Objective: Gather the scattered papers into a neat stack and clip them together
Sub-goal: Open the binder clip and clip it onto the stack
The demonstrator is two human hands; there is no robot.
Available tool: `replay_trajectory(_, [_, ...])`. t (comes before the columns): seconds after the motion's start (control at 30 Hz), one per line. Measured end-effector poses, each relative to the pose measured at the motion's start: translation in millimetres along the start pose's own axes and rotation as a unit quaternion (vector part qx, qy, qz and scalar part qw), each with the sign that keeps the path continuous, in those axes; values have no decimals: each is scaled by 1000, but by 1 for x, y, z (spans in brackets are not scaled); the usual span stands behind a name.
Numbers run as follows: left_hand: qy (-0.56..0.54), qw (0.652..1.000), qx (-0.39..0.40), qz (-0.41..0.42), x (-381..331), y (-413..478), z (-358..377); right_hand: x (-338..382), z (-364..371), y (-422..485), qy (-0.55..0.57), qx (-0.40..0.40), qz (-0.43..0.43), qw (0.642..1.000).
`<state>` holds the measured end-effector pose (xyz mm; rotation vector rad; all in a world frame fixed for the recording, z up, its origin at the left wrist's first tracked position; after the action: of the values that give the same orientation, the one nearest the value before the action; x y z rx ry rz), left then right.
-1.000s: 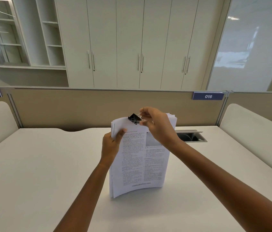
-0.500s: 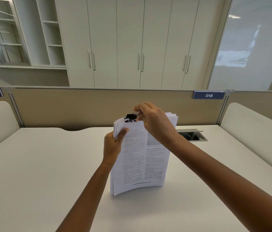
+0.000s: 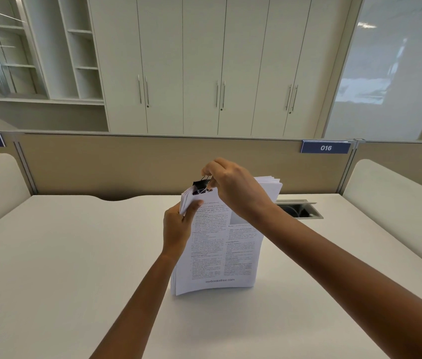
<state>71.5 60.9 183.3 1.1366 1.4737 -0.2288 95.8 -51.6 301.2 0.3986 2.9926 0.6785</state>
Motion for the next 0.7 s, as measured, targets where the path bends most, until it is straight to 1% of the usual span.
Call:
replay_trajectory(0.27, [1,1000,-9,8,0,-1,1,1,3,6,19,60,5,998])
replay_trajectory(0.43, [-22,1000,-2,-16,7,0,2,-2,11,18,-5,154,28,988])
replay_trajectory(0.53, [-35,999,-2,-8,4,4,1,-10,15,17,9,193,27,981])
replay_trajectory(0.57, [-40,999,-3,-2,2,6,-1,-13,13,14,19,182,27,983])
replay_trajectory(0.6, [-45,999,-1,1,0,8,-2,-17,9,9,29,147,28,988])
replay_trajectory(0.63, [-49,999,-1,0,-1,11,-4,-21,3,3,40,87,29,995])
replay_trajectory(0.7, [-64,998,-7,-14,0,16,-8,-35,-11,-12,37,-77,37,996])
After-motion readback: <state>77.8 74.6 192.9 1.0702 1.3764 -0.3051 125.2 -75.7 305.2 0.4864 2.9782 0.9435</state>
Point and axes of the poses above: each hand's wrist, its own y-axis towards the middle knuckle, its own z-axis out of the palm, x = y × z, the point moved 5 cm from there along y, towards the middle knuckle, and after that the axes turned 14 degrees about x, right-handed, at the moved point
